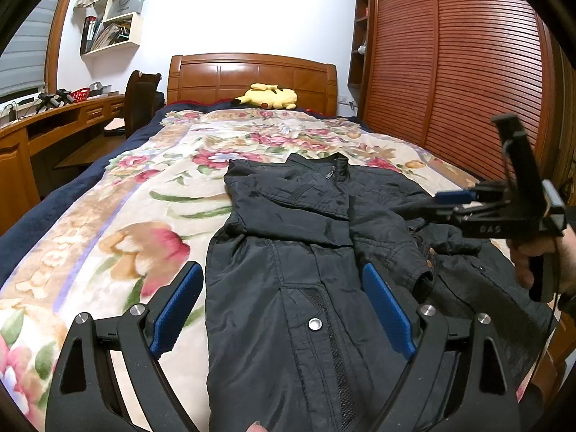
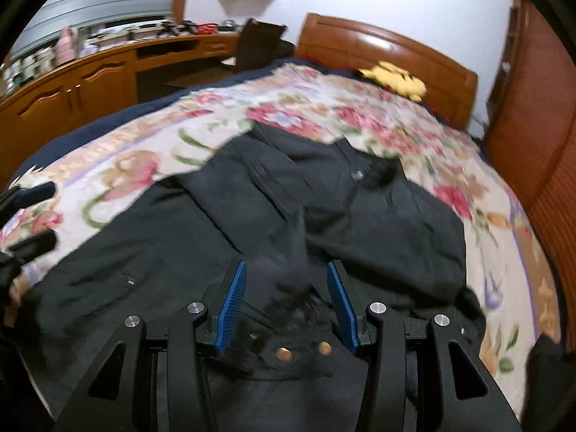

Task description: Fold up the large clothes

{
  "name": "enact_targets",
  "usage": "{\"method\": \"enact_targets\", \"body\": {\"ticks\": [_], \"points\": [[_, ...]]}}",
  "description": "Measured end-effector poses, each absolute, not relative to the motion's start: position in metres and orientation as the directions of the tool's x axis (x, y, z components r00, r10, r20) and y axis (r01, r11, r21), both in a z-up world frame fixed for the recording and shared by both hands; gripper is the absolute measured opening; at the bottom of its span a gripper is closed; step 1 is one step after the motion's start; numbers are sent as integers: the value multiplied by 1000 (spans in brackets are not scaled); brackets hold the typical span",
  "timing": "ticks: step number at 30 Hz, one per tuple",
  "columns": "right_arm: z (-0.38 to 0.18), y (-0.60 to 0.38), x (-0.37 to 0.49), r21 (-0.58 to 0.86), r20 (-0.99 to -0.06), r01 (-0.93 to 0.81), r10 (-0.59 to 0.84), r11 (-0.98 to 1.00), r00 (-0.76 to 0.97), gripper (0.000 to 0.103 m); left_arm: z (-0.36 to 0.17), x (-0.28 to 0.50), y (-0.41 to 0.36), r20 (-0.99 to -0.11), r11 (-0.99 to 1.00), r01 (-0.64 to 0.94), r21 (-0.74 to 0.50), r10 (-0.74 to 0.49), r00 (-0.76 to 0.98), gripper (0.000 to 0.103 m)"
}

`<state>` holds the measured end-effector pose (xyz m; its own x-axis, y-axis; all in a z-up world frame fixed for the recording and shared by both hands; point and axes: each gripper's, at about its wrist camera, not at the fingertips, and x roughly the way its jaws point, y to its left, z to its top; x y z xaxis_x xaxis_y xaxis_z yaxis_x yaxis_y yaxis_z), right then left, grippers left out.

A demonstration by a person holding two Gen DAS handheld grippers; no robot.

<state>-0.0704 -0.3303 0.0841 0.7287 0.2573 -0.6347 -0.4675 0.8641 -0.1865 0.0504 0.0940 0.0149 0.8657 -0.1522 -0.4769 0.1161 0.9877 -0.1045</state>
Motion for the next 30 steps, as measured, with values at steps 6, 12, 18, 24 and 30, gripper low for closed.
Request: {"method": "enact_targets", "body": {"ticks": [6,12,18,24,30], "points": [[57,-341,-46,-118,-684,-440,248,890,686,48,14,51,94,-480,988,117,-102,-152,864,91],[26,-344,-31,-74,-751,-445,244,892,614,48,13,51,93,-484,988,119,-101,-154,861,91],[19,-340,-24,2,-772,-455,290,890,565,48,13,51,92,-485,987,122,-100,-156,860,91],[28,-330,-35,-122,-749,-520,266,845,607,6,13,50,94,-482,988,118,-99,-151,863,91],[67,-288,-58,-165,-673,-596,352,786,651,5,13,47,109,-479,990,95,-106,-134,867,91]]}}
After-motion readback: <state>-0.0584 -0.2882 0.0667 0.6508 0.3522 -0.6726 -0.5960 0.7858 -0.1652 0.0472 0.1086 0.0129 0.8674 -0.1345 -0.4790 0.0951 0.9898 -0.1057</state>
